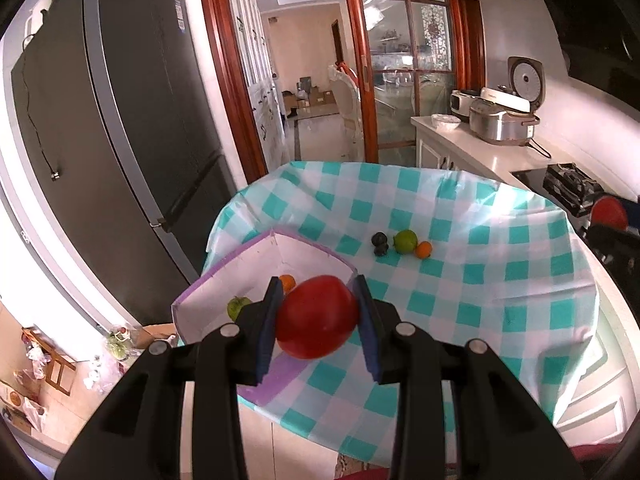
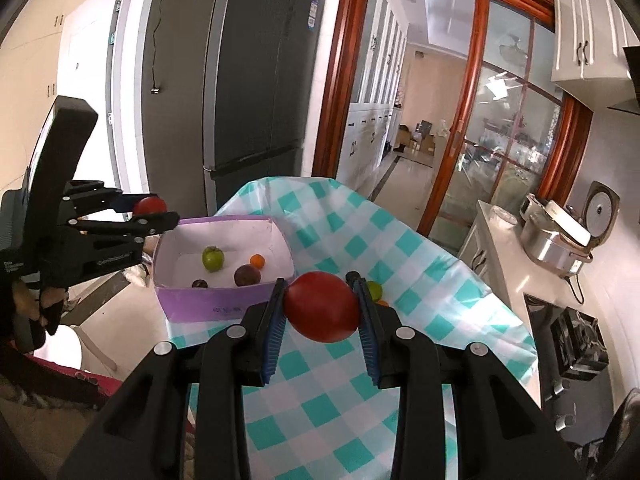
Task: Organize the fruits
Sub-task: 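Carry both red tomatoes over into the purple-rimmed box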
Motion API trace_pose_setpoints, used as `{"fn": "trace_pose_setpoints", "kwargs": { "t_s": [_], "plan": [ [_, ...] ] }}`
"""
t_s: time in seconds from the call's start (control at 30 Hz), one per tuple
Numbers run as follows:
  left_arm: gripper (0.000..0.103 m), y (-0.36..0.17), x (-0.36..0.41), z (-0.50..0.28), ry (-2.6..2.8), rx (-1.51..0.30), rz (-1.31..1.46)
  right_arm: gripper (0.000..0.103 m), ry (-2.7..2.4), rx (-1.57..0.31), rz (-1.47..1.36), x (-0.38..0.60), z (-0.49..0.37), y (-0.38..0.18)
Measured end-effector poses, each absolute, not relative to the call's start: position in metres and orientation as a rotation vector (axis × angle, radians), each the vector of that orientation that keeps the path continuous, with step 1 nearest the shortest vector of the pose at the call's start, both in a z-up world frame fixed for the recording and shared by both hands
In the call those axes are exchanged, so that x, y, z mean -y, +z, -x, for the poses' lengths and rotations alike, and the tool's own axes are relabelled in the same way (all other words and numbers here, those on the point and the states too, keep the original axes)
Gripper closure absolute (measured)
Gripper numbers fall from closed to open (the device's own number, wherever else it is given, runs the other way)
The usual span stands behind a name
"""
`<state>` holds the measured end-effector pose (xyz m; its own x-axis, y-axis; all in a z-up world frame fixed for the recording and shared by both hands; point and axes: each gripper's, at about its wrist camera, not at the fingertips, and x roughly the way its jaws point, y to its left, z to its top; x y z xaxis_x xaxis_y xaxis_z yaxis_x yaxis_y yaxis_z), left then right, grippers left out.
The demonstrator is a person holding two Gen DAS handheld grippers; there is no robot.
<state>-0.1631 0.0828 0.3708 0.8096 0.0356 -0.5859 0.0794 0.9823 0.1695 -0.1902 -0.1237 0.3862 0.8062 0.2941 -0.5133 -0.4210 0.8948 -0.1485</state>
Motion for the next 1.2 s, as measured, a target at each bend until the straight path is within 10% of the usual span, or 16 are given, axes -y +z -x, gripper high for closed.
{"fn": "trace_pose_setpoints", "kwargs": {
  "t_s": [0.57,1.2],
  "plan": [
    [0.067,0.307,-0.142,0.126,-0.018,-0.782,-0.096,0.070,0.382,-0.697,0.263,0.116,0.143,0.323],
    [0.067,0.195,-0.283,-0.050,0.064,-1.086,0.063,0.070,0.681,-0.999,0.343,-0.151,-0.089,0.218]
  ]
}}
